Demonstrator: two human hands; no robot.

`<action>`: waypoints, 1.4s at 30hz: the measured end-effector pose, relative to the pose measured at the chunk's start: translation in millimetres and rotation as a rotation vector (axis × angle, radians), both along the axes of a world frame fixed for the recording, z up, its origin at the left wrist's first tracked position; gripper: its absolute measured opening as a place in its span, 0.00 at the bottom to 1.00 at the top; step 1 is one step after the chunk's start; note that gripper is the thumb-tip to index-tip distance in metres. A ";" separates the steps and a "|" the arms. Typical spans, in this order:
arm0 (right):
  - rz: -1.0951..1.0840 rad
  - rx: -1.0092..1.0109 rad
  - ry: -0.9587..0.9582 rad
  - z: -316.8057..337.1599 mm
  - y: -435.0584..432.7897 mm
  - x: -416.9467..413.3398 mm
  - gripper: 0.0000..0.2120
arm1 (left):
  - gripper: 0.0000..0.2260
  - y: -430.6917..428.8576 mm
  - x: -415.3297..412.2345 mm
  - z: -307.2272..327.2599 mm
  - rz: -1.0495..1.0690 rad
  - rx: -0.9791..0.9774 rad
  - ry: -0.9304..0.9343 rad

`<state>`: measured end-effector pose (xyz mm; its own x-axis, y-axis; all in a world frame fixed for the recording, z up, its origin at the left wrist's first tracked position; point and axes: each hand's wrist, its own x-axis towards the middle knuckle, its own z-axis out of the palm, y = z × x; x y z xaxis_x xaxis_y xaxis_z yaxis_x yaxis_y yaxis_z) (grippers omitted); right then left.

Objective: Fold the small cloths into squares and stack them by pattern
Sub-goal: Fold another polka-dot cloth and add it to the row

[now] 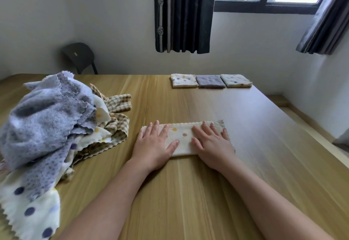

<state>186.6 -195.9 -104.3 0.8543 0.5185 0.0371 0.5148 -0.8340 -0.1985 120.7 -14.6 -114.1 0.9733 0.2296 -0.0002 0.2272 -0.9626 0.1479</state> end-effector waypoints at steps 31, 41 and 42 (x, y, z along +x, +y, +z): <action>0.198 0.272 -0.114 -5.8 -2.7 12.3 0.16 | 0.06 12.4 -20.4 20.3 -0.347 -0.661 -0.396; 0.196 0.429 -0.120 -4.1 -6.2 14.1 0.22 | 0.06 19.0 -9.7 7.1 -0.359 -0.377 -0.265; 0.201 0.416 -0.109 -2.7 -6.5 13.4 0.25 | 0.04 16.9 -9.4 6.9 -0.337 -0.406 -0.303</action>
